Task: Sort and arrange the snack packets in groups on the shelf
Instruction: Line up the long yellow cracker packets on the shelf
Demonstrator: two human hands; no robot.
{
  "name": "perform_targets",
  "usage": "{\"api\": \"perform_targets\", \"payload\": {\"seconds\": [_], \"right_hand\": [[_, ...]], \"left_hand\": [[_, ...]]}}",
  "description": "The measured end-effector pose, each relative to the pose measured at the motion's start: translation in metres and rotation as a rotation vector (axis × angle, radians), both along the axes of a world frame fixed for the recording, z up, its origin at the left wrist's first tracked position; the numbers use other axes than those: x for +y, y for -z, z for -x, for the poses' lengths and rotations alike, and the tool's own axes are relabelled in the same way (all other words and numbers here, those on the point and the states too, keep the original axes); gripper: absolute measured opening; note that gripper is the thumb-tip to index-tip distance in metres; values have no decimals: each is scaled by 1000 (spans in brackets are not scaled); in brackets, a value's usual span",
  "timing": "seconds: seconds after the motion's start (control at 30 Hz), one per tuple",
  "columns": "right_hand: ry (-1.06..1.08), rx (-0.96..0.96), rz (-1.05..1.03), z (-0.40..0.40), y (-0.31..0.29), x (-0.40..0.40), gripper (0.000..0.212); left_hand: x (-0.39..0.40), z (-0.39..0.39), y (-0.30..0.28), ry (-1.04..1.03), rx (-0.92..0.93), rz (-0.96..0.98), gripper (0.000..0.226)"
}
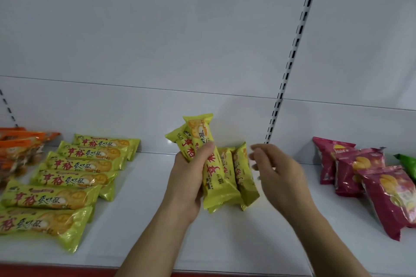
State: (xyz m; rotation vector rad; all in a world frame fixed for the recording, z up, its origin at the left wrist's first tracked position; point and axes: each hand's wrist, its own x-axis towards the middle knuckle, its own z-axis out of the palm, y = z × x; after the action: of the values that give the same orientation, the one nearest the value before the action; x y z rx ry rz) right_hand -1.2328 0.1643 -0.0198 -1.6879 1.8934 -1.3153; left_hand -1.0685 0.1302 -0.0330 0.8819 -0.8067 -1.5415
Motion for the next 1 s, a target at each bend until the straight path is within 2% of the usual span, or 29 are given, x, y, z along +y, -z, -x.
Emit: {"api": "perform_targets", "payload": {"seconds": [0.07,0.13,0.33,0.4,0.53,0.6,0.7,0.77,0.87,0.93,1.0], "right_hand": [[103,238,-249,9,7,-15,35],[98,374,-452,7,16,-24,49],[108,253,-579,-4,13,-37,48],[110,194,-546,-1,13,-35,47],[86,73,-354,6,0,-17,36],[-37,-118,-215,1,-9,-6,35],[-271,-420,-110,-19,-20,9,27],[-322,-420,-97,-34,-21,16,25],[-320,-315,-117,-49,-16,17,28],[-319,-294,-122,-53,-12,16,29],[-304,-288,-96,-56,-7,15,29]], "left_hand": [[0,-8,1,5,15,-34,18],[1,-12,3,15,33,-50,19],[3,-15,5,23,151,-108,49],[5,-16,2,44,134,-87,47],[4,-17,4,20,104,-66,19],[2,-17,7,-14,98,-69,25],[3,-17,9,23,139,-96,47],[5,-17,8,96,171,-111,53],[10,-18,6,173,194,-111,45],[12,-19,4,167,122,-66,47],[13,-19,5,64,-31,1,47]]}}
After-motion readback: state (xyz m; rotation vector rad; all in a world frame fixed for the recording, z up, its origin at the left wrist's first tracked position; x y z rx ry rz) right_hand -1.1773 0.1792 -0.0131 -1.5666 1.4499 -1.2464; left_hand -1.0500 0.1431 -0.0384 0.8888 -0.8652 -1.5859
